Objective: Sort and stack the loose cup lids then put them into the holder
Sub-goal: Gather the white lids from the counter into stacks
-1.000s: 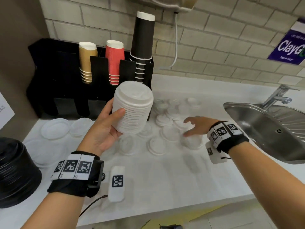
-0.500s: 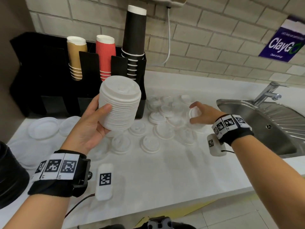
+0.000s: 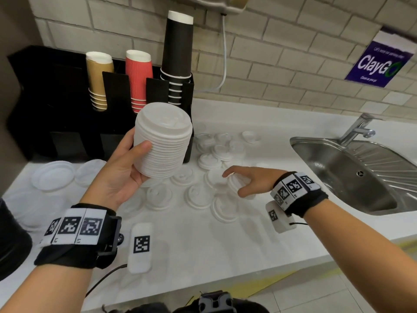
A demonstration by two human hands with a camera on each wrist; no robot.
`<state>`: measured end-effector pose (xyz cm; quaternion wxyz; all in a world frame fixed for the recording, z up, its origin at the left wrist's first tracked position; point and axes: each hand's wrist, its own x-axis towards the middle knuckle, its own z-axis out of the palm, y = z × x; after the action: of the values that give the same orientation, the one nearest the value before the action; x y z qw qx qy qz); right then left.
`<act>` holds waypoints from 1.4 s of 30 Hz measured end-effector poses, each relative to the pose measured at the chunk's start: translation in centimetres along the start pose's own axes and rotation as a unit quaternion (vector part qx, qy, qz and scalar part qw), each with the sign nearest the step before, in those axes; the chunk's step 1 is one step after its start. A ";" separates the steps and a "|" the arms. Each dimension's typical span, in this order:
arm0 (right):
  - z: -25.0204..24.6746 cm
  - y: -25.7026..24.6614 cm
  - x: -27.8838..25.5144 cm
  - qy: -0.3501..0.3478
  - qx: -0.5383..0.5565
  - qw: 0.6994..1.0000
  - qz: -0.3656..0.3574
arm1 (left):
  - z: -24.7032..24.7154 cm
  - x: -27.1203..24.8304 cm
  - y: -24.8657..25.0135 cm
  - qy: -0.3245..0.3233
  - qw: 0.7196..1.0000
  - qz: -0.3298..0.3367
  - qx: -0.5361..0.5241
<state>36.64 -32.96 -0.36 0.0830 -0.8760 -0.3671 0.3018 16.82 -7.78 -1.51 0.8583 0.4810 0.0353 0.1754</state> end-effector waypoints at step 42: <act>-1.3 -13.0 -1.9 0.352 0.203 0.865 -0.294 | 0.8 0.1 -1.9 0.030 0.999 -0.033 0.000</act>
<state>28.66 -24.89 6.33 0.4678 -0.7395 -0.4841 0.0031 17.55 -9.28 -2.69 0.8622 0.4738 0.0772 0.1616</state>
